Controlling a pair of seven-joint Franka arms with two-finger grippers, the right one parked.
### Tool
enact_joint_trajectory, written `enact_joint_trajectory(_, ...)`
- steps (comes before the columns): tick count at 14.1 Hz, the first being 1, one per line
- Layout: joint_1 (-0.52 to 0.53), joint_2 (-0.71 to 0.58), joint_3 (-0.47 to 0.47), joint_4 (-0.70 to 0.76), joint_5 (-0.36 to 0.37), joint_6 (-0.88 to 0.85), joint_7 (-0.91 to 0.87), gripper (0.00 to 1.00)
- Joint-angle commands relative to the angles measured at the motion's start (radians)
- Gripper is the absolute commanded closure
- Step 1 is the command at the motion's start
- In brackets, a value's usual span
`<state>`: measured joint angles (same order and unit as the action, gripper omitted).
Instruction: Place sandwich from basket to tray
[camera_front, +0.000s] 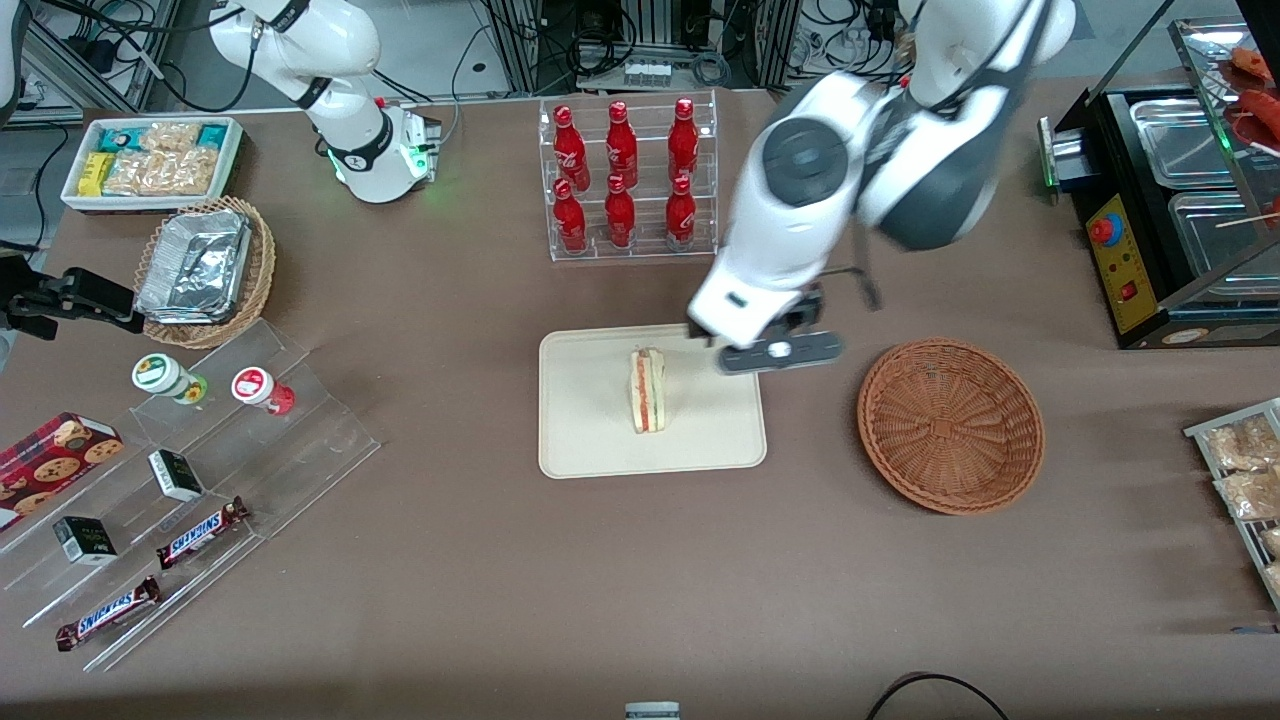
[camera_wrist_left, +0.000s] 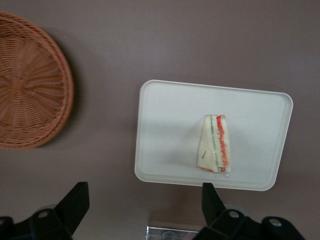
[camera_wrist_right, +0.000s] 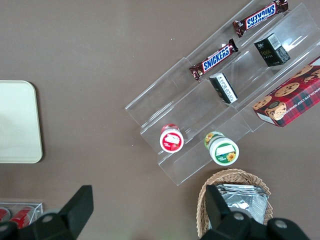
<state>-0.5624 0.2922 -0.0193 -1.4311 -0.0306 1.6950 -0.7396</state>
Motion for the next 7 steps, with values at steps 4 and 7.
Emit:
enact_joint_trajectory(4, 0.182, -0.136, -0.008, -0.029, 0.005, -0.135, 0.170, 0.01)
enact_joint_trajectory(7, 0.261, -0.157, -0.007, -0.028, 0.006, -0.172, 0.282, 0.01)
